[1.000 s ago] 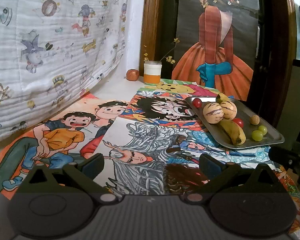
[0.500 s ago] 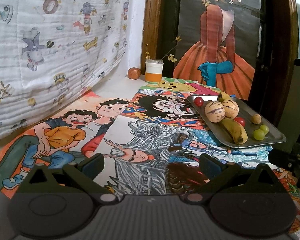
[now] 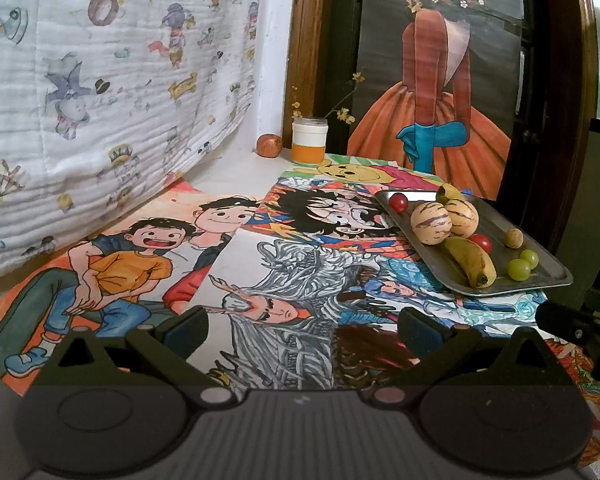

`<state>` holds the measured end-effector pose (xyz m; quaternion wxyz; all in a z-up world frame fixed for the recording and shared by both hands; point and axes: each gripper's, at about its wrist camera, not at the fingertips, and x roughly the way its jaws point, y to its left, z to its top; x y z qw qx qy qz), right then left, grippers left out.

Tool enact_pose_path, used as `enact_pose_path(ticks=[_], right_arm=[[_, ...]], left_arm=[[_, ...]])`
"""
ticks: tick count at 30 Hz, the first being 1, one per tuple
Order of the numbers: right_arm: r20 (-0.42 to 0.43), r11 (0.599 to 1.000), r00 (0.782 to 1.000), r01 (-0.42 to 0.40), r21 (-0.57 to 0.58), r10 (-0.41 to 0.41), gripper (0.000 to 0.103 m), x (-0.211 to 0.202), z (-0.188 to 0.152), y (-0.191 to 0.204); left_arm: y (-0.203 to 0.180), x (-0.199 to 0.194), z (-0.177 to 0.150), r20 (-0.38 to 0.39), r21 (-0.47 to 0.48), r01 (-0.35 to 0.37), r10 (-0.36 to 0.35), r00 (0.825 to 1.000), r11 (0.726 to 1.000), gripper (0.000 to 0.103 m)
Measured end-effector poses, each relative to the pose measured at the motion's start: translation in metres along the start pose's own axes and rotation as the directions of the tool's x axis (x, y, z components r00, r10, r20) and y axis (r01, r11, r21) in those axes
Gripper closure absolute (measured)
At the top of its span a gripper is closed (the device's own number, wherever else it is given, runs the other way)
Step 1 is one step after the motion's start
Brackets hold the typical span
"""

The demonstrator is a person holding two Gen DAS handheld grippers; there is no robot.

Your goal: Organize fruits

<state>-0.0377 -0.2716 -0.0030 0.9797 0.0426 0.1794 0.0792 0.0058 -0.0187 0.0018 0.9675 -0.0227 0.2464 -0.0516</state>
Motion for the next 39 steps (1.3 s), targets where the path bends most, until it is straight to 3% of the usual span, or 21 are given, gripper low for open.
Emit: enact_pose_path(ticks=[39], right_arm=[[-0.004,1.0,1.0,-0.003,0.008,0.003,0.0,0.0016,-0.0022,-0.0015]], left_arm=[[-0.0034,0.0034,-0.0014,-0.034,-0.011,-0.025,0.025,0.999,1.0,0.0]])
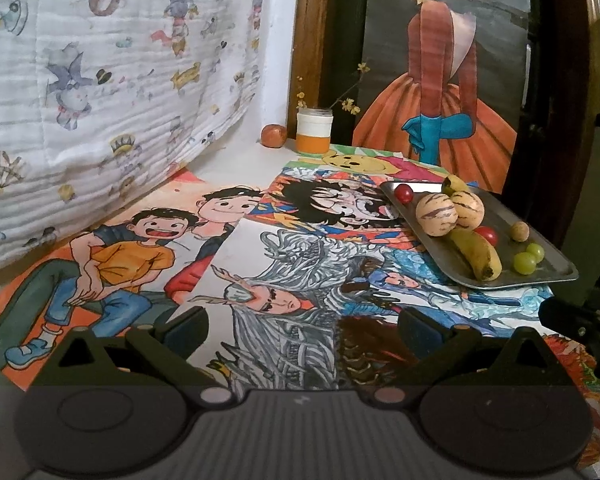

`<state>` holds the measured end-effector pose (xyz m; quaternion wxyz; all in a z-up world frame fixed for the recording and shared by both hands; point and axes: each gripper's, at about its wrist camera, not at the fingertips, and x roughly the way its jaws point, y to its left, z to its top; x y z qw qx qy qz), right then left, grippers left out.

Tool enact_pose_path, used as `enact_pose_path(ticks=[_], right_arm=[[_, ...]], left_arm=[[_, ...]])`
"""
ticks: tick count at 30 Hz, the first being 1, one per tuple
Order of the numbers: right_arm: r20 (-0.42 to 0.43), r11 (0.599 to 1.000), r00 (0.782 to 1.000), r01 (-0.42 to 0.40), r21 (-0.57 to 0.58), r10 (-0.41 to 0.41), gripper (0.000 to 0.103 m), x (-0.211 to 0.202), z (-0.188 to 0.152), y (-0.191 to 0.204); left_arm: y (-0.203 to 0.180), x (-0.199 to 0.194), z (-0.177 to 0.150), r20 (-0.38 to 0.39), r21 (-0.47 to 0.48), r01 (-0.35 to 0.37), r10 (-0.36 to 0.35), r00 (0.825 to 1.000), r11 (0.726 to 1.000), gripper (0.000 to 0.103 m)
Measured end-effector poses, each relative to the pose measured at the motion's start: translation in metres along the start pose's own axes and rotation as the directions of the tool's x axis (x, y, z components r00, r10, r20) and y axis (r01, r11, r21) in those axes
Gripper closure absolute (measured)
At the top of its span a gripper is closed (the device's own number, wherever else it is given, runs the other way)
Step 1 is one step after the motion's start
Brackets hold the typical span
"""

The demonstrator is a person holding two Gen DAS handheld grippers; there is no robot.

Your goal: Organize fruits

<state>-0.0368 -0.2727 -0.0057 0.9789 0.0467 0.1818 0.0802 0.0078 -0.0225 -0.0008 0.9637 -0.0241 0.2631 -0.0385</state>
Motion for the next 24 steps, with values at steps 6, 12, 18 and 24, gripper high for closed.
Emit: enact_pose_path(ticks=[6,12,18,24], right_arm=[[-0.008,1.0,1.0,-0.003,-0.002,0.003,0.0,0.0023,-0.0018,0.0007],[-0.009,1.0,1.0,-0.003,-0.001,0.003,0.0,0.0024,-0.0017,0.0011],[-0.01,1.0,1.0,-0.003,-0.002,0.003,0.0,0.0026,-0.0023,0.0013],[-0.01,1.0,1.0,-0.002,-0.002,0.002,0.0,0.0026,-0.0018,0.0015]], left_arm=[[0.0009,0.0002,-0.0004,-0.003,-0.004,0.005,-0.005,1.0,1.0,0.0],[0.0001,0.0008,-0.0011,-0.007,-0.004,0.009,-0.009,1.0,1.0,0.0],[0.0007,0.0011,-0.0011,-0.008,-0.005,0.01,-0.01,1.0,1.0,0.0],[0.0006,0.001,-0.0013,-0.008,-0.005,0.01,-0.01,1.0,1.0,0.0]])
